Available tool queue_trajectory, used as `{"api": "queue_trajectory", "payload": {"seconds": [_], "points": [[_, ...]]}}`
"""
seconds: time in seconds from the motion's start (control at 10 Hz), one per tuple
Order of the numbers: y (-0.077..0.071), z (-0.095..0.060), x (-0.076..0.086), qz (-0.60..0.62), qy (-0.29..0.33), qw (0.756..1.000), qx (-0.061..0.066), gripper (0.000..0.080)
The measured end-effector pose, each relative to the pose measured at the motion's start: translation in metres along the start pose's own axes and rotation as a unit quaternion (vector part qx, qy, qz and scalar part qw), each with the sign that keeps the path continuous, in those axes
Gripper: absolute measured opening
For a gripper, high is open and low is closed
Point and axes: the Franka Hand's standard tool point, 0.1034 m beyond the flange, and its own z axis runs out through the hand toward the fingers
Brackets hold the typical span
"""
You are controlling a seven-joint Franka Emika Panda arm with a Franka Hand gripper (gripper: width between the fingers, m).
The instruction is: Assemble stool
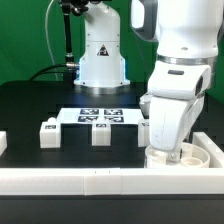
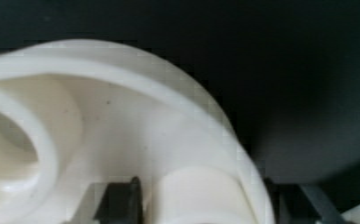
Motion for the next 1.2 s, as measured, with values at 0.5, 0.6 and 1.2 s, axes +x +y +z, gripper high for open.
{"api": "queue_trajectory", "payload": {"seconds": [0.5, 0.6, 1.2], "points": [[0.0, 0.0, -0.001, 0.001, 0.0, 1.0, 0.0, 0.0601], [0.002, -0.001, -0.003, 0.0, -0.001, 1.0, 0.0, 0.0601], [-0.005, -0.056, -0.023, 0.053, 0.004, 0.998, -0.024, 0.0648]]}}
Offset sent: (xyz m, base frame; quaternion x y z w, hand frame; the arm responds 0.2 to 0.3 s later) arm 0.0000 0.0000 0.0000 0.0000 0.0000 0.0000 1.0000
